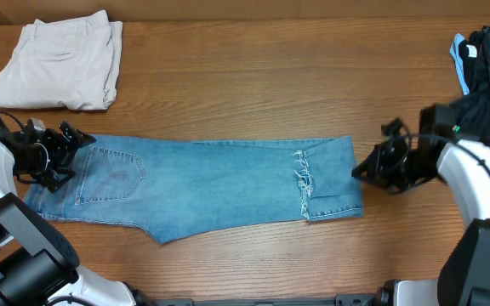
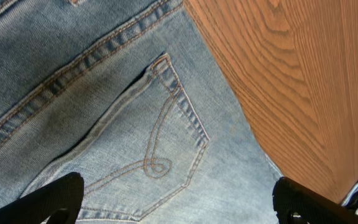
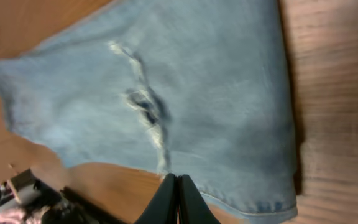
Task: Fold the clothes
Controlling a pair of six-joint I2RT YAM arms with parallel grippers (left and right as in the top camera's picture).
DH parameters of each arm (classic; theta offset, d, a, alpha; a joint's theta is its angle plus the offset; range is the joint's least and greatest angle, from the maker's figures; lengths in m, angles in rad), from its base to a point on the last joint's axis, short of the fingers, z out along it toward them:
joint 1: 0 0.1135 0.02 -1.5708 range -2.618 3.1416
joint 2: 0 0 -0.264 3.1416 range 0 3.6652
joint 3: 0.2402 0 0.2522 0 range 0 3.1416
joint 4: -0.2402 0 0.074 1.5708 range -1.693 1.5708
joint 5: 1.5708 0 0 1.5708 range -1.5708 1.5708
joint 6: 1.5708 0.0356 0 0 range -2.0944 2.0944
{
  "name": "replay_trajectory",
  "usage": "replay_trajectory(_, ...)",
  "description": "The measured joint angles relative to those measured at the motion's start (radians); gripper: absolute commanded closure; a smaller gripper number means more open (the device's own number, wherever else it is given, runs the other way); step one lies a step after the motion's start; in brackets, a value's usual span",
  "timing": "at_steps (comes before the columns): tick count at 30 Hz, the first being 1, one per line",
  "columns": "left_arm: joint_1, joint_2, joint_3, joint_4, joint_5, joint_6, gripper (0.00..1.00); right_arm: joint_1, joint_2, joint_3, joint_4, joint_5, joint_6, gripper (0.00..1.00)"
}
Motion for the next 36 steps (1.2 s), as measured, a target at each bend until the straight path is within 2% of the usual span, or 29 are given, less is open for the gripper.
replay_trajectory(5, 0.000, 0.000, 0.000, -0.001, 0.000, 0.000, 0.00, 0.000, 0.009, -0.187, 0.189, 0.014, 0.050, 0.89)
replay_trajectory(11, 0.000, 0.000, 0.000, -0.006, 0.000, 0.000, 0.00, 0.000, 0.044, -0.289, 0.278, 0.072, 0.112, 0.89)
replay_trajectory(14, 0.000, 0.000, 0.000, -0.006, 0.000, 0.000, 0.00, 0.000, 0.049, -0.292, 0.284, 0.085, 0.138, 0.96)
replay_trajectory(17, 0.000, 0.000, 0.000, -0.006, 0.000, 0.000, 0.00, 0.000, 0.049, -0.290, 0.278, 0.092, 0.151, 0.96)
replay_trajectory(23, 0.000, 0.000, 0.000, -0.007, 0.000, 0.000, 0.00, 0.000, 0.038, -0.165, 0.090, 0.066, 0.135, 0.94)
replay_trajectory(26, 0.000, 0.000, 0.000, -0.006, 0.000, 0.000, 0.00, 0.000, 0.000, -0.044, -0.021, 0.056, 0.113, 0.82)
replay_trajectory(27, 0.000, 0.000, 0.000, -0.007, 0.000, 0.000, 0.00, 0.000, -0.016, -0.003, -0.046, 0.054, 0.105, 0.74)
replay_trajectory(29, 0.000, 0.000, 0.000, -0.007, -0.001, 0.000, 0.00, 0.000, -0.046, 0.066, -0.073, 0.068, 0.092, 0.51)
replay_trajectory(30, 0.000, 0.000, 0.000, -0.007, -0.001, 0.000, 0.00, 0.000, -0.057, 0.089, -0.069, 0.081, 0.087, 0.32)
replay_trajectory(31, 0.000, 0.000, 0.000, -0.006, -0.003, 0.000, 0.00, 0.000, -0.065, 0.105, -0.061, 0.097, 0.077, 0.24)
replay_trajectory(33, 0.000, 0.000, 0.000, -0.007, -0.003, 0.000, 0.00, 0.000, -0.071, 0.114, -0.028, 0.146, 0.073, 0.15)
replay_trajectory(36, 0.000, 0.000, 0.000, -0.007, -0.003, 0.000, 0.00, -0.007, -0.060, 0.102, 0.010, 0.215, 0.066, 0.10)
